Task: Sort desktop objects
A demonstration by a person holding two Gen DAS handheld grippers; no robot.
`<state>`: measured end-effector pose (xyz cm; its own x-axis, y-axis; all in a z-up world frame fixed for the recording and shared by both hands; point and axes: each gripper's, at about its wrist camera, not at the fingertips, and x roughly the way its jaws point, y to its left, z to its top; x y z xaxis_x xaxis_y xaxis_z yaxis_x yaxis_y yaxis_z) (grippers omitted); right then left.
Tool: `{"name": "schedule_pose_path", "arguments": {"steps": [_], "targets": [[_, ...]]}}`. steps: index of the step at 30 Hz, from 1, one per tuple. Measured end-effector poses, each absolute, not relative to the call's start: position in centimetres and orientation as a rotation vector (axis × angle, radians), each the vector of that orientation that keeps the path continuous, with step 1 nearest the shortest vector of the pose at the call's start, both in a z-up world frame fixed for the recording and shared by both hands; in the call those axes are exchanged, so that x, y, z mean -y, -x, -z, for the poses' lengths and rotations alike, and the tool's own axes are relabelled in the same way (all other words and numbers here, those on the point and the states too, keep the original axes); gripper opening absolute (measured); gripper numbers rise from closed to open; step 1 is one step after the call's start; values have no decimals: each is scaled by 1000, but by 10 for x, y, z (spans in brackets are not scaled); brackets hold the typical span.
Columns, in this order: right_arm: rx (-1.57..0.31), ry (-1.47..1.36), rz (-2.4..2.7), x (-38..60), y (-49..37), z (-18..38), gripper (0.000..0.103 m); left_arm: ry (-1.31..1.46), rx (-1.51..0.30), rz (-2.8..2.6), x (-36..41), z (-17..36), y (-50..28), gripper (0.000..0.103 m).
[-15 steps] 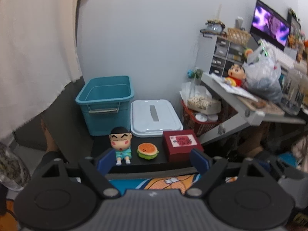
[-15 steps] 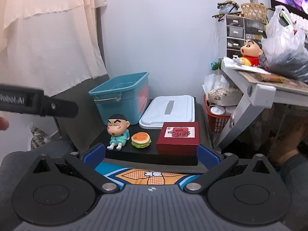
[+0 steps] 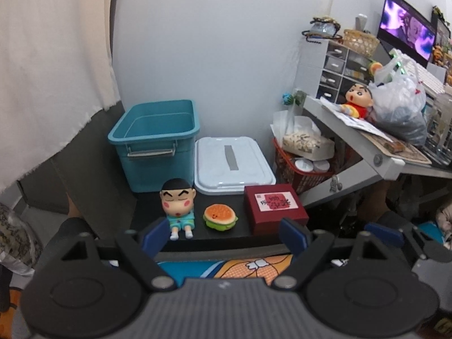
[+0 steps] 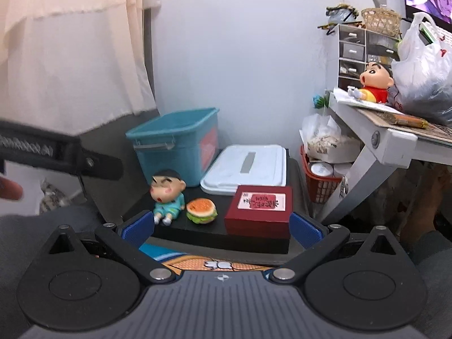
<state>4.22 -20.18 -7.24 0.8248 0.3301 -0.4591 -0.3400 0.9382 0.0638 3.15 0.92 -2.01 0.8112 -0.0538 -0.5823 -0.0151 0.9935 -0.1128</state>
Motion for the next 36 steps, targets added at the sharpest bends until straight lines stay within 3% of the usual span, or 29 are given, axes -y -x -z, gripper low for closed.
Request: {"name": "schedule_pose_path", "arguments": {"steps": [36], "targets": [[-532,-24,-352,204,-68,94,103,96,-688,-9,-17,42,-66,87]]}}
